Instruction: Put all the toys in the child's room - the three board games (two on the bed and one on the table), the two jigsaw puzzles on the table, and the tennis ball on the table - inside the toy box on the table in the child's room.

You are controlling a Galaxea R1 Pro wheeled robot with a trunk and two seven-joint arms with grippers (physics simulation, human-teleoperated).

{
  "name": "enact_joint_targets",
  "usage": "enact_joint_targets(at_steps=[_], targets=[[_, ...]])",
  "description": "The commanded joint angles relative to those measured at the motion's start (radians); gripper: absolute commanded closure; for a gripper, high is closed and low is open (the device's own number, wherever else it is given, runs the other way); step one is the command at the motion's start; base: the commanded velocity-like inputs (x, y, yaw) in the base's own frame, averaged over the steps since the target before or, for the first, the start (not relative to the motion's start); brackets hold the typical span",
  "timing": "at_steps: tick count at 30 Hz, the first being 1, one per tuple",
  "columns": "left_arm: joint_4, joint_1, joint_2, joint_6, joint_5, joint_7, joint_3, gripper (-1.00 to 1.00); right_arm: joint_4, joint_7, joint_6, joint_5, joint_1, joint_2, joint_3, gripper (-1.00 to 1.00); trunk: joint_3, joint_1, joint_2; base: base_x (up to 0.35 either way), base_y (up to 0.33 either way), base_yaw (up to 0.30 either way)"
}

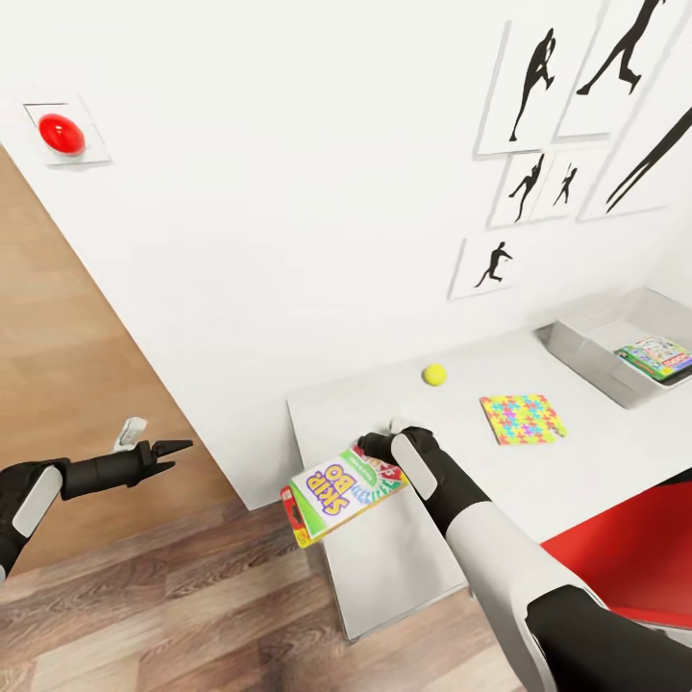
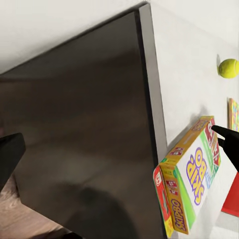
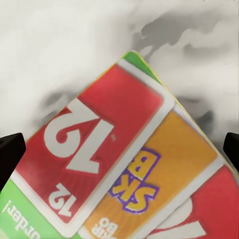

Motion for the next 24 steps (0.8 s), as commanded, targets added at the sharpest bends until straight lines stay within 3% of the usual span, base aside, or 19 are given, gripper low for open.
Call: enact_joint_targets(at_steps=[1, 24], targets=[[0.0, -0.001, 0.0, 0.005, 0.0, -0.003, 0.001, -1.0, -0.001, -0.01, 0.0, -0.008, -0.001, 0.0, 0.002, -1.0, -0.002, 0.001, -0.002, 0.0, 0.022, 0.0], [0.0, -0.001, 0.0, 0.004, 0.0, -0.003, 0.002, -1.0, -0.034, -0.013, -0.006, 0.0, -0.001, 0.0, 0.002, -1.0, -0.002, 0.001, -0.002, 0.0, 0.028, 0.0]])
